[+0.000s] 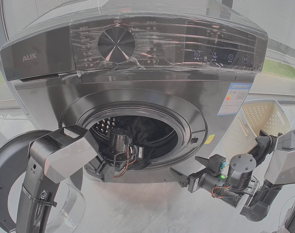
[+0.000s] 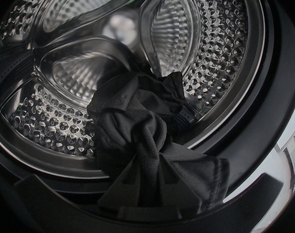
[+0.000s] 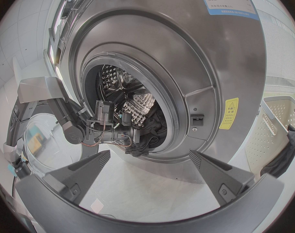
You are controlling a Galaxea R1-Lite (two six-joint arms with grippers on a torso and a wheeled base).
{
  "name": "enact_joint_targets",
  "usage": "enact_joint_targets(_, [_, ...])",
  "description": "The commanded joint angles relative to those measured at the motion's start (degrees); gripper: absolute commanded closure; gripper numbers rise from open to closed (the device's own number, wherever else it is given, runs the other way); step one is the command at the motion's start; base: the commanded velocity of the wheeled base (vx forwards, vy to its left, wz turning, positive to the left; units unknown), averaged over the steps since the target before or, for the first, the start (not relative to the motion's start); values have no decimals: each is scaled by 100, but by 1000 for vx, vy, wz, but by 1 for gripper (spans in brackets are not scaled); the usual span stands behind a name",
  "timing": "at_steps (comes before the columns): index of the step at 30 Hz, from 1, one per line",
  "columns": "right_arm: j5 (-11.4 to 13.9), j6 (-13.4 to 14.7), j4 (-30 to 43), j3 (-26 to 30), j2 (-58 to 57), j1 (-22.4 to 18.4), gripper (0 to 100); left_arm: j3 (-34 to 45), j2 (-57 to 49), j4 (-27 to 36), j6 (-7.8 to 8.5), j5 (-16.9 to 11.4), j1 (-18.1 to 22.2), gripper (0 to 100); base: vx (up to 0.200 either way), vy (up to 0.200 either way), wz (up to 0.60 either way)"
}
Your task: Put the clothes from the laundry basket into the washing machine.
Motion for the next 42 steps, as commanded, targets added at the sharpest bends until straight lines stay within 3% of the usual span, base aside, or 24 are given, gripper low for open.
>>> enact_joint_targets(1, [-1, -1, -23, 0, 0, 2, 0, -543, 184, -247, -10, 147, 59, 100, 0, 0, 0])
enact_joint_targets(7, [-1, -1, -14, 0, 0, 2, 0, -1852, 623, -537, -63, 490, 208, 100, 0, 0, 0])
enact_joint_targets(16, [-1, -1, -23, 0, -9, -15, 0, -2696, 922, -466, -37, 525, 419, 100, 0, 0, 0])
enact_joint_targets(33, [-1, -1, -23, 0, -9, -15, 0, -2854, 913, -458, -54, 525, 507, 100, 0, 0, 0])
enact_joint_targets(34, [-1, -1, -23, 0, -9, -24, 0, -2837, 905, -466, -54, 525, 507, 0, 0, 0, 0])
enact_joint_targets(39, [-1, -1, -23, 0, -18, -24, 0, -2740, 843, -502, -72, 525, 428, 0, 0, 0, 0])
enact_joint_targets(42, [-1, -1, -23, -18, -18, -41, 0, -2292, 650, -528, -72, 499, 322, 0, 0, 0, 0])
